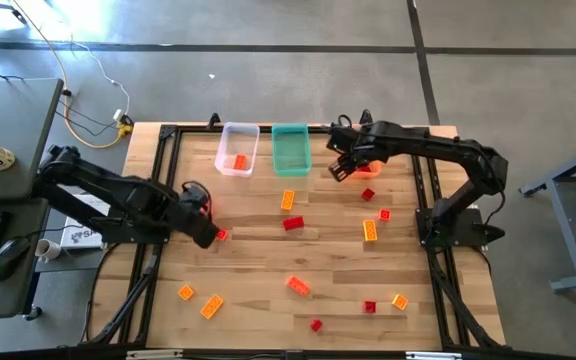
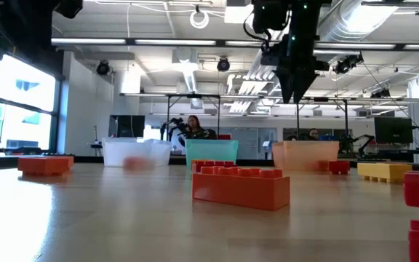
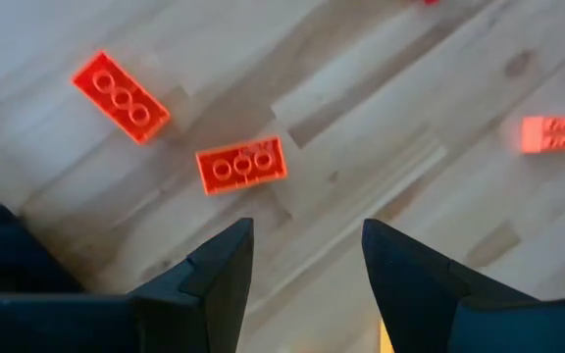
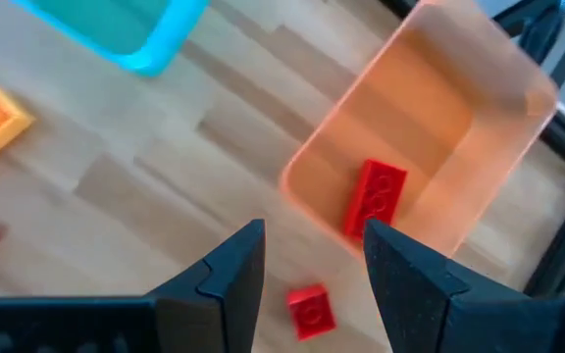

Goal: Sort & place blocks by color
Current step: Put the yellow game piece into the green bin

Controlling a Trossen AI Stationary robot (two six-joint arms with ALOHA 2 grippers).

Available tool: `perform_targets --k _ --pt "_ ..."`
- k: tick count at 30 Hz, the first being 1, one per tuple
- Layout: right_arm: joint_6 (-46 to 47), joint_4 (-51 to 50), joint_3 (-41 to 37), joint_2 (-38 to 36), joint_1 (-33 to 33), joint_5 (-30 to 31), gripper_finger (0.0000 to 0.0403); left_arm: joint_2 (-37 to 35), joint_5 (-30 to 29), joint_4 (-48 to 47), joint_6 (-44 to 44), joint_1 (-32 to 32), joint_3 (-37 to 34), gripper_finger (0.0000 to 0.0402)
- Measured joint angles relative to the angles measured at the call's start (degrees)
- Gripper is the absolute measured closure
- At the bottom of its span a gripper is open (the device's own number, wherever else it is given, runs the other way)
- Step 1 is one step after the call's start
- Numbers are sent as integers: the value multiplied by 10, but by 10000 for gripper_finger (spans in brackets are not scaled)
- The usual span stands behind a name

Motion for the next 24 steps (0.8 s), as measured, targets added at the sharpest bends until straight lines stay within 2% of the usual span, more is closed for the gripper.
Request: perform_targets --k 12,24 --pt "78 -9 13 0 98 0 243 87 1 9 -108 -123 0 220" --pt "133 -8 13 0 146 3 243 166 7 66 -184 -200 0 220"
